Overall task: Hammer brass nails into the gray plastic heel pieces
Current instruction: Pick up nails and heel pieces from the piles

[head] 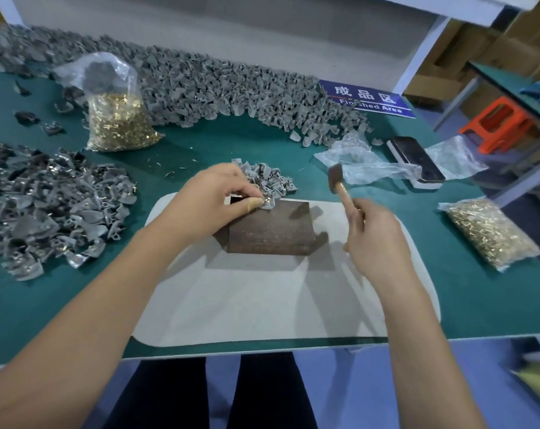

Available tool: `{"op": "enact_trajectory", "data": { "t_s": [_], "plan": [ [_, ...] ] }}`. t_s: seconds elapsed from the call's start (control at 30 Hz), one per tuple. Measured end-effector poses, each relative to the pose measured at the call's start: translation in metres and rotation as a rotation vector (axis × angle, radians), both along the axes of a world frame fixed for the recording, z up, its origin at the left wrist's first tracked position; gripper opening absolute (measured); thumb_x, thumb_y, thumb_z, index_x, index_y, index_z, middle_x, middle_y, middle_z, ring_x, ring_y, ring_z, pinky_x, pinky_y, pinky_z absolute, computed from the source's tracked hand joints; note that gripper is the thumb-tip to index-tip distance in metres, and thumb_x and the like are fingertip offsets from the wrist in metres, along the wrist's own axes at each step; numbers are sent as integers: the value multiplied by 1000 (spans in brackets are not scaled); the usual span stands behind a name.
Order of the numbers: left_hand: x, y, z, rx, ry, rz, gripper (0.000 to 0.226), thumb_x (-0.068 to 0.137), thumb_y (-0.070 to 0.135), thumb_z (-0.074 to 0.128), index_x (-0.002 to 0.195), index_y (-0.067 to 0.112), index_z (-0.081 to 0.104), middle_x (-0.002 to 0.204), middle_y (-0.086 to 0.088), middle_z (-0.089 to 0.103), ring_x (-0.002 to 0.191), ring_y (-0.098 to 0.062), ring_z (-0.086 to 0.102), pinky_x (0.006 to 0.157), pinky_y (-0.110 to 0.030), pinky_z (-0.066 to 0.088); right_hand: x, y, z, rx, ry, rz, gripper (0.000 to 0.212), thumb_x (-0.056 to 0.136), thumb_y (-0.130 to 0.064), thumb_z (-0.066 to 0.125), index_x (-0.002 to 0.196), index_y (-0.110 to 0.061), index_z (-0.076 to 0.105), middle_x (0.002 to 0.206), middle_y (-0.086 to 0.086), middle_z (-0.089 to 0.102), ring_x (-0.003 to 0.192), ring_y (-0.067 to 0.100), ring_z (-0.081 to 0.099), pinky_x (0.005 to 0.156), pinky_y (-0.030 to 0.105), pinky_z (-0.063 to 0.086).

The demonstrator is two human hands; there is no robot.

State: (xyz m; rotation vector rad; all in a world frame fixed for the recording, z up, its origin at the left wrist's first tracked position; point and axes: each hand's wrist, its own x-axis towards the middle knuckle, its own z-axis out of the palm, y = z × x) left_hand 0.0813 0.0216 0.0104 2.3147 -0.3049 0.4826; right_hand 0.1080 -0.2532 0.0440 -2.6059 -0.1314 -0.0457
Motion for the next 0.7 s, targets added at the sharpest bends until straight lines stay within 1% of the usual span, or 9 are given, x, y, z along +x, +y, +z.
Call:
{"op": "enact_trajectory", "data": {
  "t_s": [0.07,0.1,0.17,0.23,0.33,0.4,0.5,0.57,0.7],
  "plan": [
    [-1,3,0,55,-19,17,11,92,35,73,98,28,79,87,16,57,85,-3,52,78,-33,47,-6,3,10,76,16,52,25,109,-33,36,96,-27,56,92,-9,65,79,22,62,72,43,50],
    [-2,3,0,71,-24,23,12,92,36,73,98,28,79,87,15,56,85,-6,51,77,-36,48,-9,7,14,79,-3,88,27,109,-35,36,94,-28,58,87,-11,65,78,19,61,71,42,49],
    [-2,4,1,95,-31,35,13,93,36,72,99,27,79,87,12,57,86,-8,51,77,-40,50,-16,17,19,55,-66,151,28,108,-40,38,96,-29,60,79,-8,63,77,22,58,67,42,48],
    [-2,3,0,115,-35,37,13,93,34,71,100,27,79,87,11,57,87,-10,52,77,-41,50,-24,30,19,82,-93,205,29,108,-43,38,99,-27,61,74,-6,60,74,24,56,65,43,47],
    [-2,3,0,131,-50,34,13,93,31,72,102,24,79,87,12,54,87,-10,50,77,-40,50,-29,42,15,114,-80,220,31,110,-42,36,94,-25,56,70,-5,56,71,23,55,65,45,47],
    [-1,3,0,133,-60,27,12,93,28,73,101,22,80,86,12,53,86,-11,50,77,-40,50,-29,45,13,142,-79,217,29,110,-42,36,95,-29,57,69,-6,55,69,21,53,64,45,45],
    [-1,3,0,130,-72,10,11,92,25,75,101,21,80,85,12,53,85,-10,48,76,-38,49,-30,48,11,224,-129,210,26,109,-42,37,91,-37,54,65,-9,51,65,16,48,59,41,39],
    [0,2,0,118,-81,2,12,91,26,75,100,20,80,85,11,53,84,-9,46,75,-34,46,-33,51,9,256,-150,199,24,109,-39,38,93,-36,55,64,-9,50,65,17,47,59,41,38],
    [0,2,0,102,-76,-5,10,91,21,76,99,18,80,84,12,52,82,-7,43,75,-30,39,-31,51,11,138,-88,217,30,109,-40,37,88,-30,55,65,-6,51,67,21,50,62,42,42]
  ]
}}
